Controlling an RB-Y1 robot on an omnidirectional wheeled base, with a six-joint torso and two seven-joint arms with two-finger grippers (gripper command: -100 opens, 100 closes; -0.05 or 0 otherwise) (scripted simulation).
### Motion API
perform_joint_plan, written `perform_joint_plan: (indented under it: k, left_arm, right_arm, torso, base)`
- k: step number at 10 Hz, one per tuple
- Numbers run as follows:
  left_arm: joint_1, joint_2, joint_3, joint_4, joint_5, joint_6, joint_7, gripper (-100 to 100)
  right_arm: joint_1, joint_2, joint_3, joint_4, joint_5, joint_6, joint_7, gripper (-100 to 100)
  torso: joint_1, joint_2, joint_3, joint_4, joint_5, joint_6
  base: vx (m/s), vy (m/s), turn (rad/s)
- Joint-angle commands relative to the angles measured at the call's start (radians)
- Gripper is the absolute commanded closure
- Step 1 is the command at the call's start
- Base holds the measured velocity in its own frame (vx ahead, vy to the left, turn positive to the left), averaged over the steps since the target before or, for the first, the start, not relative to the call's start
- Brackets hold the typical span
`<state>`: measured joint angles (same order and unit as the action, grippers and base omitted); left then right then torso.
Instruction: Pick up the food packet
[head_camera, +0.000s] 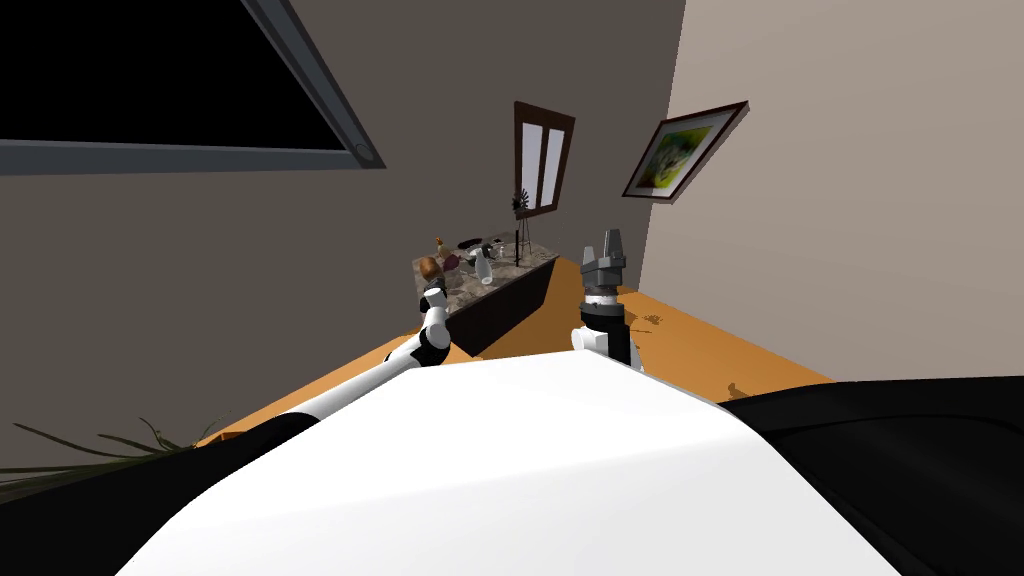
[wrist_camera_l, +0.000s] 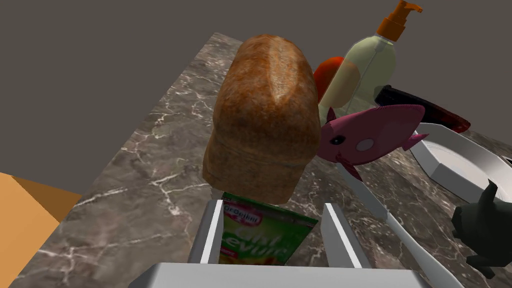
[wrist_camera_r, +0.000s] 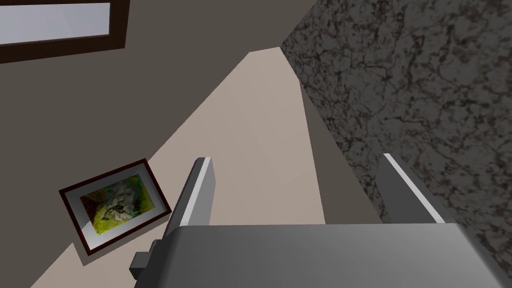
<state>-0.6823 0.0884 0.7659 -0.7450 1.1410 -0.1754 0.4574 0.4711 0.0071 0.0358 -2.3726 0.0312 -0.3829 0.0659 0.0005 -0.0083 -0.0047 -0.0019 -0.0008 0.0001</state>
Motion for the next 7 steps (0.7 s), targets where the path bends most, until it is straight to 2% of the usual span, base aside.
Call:
perform_joint_plan:
  k: [1,4,5,6,7]
  left_arm:
    - [0.0,0.0,0.0,0.0,0.0,0.0,0.0,100]
    - [0.0,0.0,0.0,0.0,0.0,0.0,0.0,100]
    - [0.0,0.0,0.0,0.0,0.0,0.0,0.0,0]
    - [0.009,0.019,-0.033,0.003,0.01,-0.016,0.006,-100]
    - [0.012,0.025,-0.047,0.005,0.014,-0.023,0.008,-100]
  right_arm:
    - [0.0,0.0,0.0,0.0,0.0,0.0,0.0,0]
    - [0.0,0.0,0.0,0.0,0.0,0.0,0.0,0]
    - [0.0,0.0,0.0,0.0,0.0,0.0,0.0,0]
    - [0.0,0.0,0.0,0.0,0.0,0.0,0.0,0]
    - [0.0,0.0,0.0,0.0,0.0,0.0,0.0,0]
  torso:
    - [0.0,0.0,0.0,0.0,0.0,0.0]
    - [0.0,0.001,0.0,0.0,0.0,0.0]
    - [0.0,0.001,0.0,0.0,0.0,0.0]
    - [0.0,0.001,0.0,0.0,0.0,0.0]
    - [-0.007,0.0,0.0,0.0,-0.001,0.0]
  base:
    - [0.0,0.0,0.0]
    - [0.0,0.0,0.0]
    - [0.0,0.0,0.0]
    - [0.019,-0.128,0.118]
    - [0.05,-0.196,0.123]
